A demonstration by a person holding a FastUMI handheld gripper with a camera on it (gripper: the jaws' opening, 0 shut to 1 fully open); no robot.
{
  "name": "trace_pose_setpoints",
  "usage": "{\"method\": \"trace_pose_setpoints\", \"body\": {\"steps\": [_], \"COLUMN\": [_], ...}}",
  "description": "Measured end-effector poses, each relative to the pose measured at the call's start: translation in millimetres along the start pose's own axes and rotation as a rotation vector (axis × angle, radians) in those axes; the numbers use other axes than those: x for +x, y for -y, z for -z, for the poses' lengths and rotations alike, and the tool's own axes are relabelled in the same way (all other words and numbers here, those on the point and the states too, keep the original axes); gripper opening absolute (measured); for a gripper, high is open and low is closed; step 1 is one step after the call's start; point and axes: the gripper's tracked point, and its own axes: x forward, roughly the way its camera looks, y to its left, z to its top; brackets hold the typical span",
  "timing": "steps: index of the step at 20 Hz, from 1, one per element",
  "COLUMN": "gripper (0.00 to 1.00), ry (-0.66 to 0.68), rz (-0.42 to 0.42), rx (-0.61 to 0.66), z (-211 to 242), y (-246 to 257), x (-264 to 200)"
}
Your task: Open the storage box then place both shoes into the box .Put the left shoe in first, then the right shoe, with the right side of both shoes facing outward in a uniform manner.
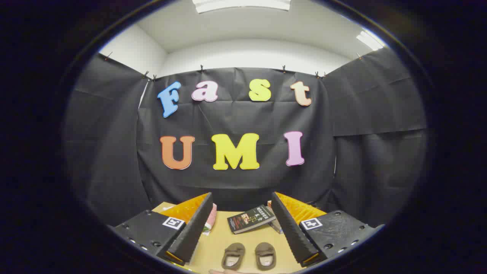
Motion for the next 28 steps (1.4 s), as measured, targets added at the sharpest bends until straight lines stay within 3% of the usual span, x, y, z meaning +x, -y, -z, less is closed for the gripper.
{"method": "trace_pose_setpoints", "body": {"steps": [18,24,28], "gripper": [0.95,0.94,0.95], "ry": [-0.046,-0.127,-0.244], "rz": [-0.023,-0.095,-0.185], "rx": [-0.006,-0.019,0.008], "z": [26,61,101], "y": [24,-11,-53], "x": [9,38,64]}}
